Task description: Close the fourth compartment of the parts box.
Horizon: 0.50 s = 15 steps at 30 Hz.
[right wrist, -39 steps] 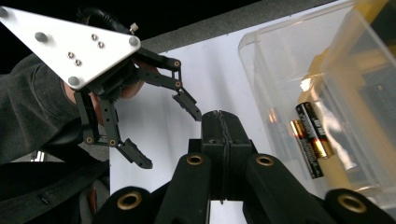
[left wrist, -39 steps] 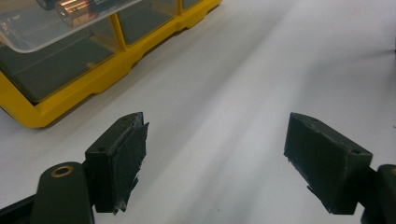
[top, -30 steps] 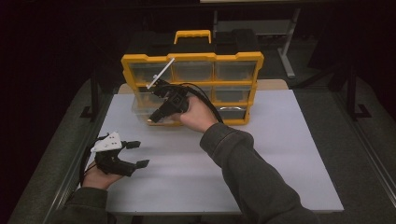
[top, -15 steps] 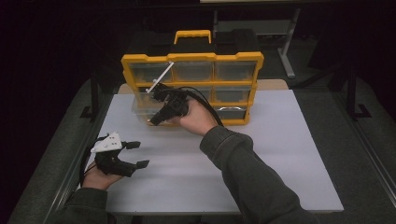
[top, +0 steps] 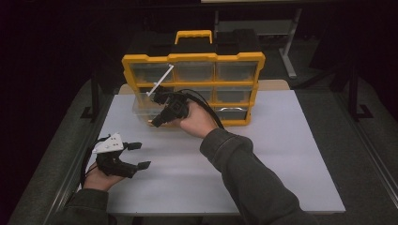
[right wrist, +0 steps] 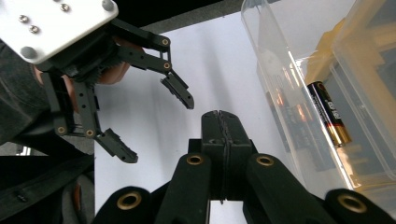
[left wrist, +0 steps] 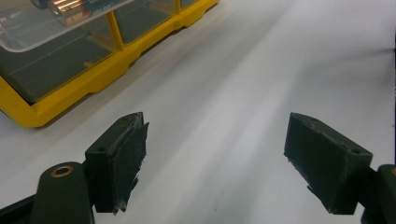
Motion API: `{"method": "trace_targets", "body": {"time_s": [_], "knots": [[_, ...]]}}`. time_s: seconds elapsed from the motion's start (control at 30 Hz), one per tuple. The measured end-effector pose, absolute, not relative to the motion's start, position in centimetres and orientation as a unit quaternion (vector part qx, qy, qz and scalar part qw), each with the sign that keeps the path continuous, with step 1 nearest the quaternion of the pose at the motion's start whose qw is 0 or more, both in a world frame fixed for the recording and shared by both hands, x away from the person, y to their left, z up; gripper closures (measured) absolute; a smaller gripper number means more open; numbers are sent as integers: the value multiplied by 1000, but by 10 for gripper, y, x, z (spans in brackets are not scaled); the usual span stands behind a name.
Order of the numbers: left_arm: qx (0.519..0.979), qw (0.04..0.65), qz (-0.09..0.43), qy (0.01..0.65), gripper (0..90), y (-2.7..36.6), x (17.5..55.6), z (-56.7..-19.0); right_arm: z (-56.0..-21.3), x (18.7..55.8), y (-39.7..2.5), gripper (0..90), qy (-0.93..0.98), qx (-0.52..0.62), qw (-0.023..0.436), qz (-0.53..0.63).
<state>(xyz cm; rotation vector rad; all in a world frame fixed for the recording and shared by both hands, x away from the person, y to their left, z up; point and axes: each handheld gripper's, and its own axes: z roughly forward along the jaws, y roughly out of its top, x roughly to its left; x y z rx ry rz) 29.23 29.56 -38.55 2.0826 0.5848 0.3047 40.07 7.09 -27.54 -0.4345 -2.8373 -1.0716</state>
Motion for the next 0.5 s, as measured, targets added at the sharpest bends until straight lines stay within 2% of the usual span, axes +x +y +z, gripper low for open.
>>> {"method": "trace_targets", "body": {"time_s": [0.5], "knots": [[845,461,122,241,204,295,292,-385,-282,408,74,886,-927,-153,17,-341]]}}
